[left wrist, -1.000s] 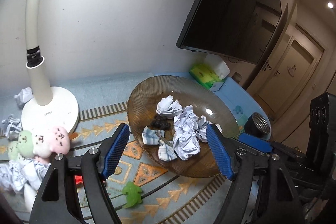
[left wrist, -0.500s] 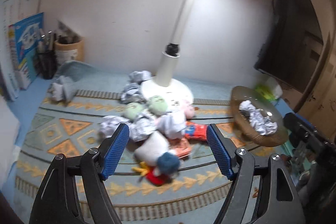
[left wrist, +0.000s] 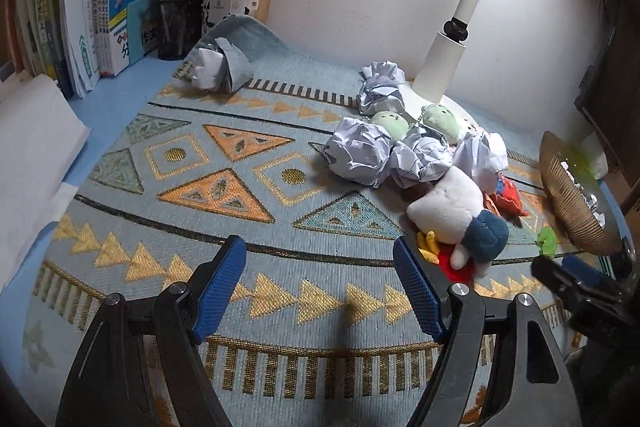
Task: Organize objects
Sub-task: 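Move both grippers back from the bowl toward the toy pile, then grasp a paper ball with the left gripper while the right grasps another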
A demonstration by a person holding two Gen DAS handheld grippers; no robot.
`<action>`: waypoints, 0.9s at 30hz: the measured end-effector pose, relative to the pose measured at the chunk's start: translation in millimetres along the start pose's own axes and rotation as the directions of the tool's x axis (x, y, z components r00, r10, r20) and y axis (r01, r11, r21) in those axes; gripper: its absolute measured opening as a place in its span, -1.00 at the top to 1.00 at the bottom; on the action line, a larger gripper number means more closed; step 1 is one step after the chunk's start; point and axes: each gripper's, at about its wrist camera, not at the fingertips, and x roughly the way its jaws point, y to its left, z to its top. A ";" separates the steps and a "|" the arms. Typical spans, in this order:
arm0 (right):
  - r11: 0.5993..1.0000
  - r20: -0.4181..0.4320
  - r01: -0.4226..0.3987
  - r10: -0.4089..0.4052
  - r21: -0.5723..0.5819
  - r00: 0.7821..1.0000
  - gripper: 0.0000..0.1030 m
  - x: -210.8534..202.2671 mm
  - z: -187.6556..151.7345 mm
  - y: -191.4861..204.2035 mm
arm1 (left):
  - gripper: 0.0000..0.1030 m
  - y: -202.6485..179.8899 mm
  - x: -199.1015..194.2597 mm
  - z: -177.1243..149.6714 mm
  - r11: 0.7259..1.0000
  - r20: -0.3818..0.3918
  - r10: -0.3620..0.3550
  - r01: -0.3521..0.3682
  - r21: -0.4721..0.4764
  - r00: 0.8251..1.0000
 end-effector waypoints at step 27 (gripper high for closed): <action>0.996 -0.084 -0.083 0.084 0.022 0.993 -0.83 8.6 17.7 -1.0 | -0.45 -11.0 7.7 27.9 0.993 -0.072 -0.027 0.034 0.109 0.997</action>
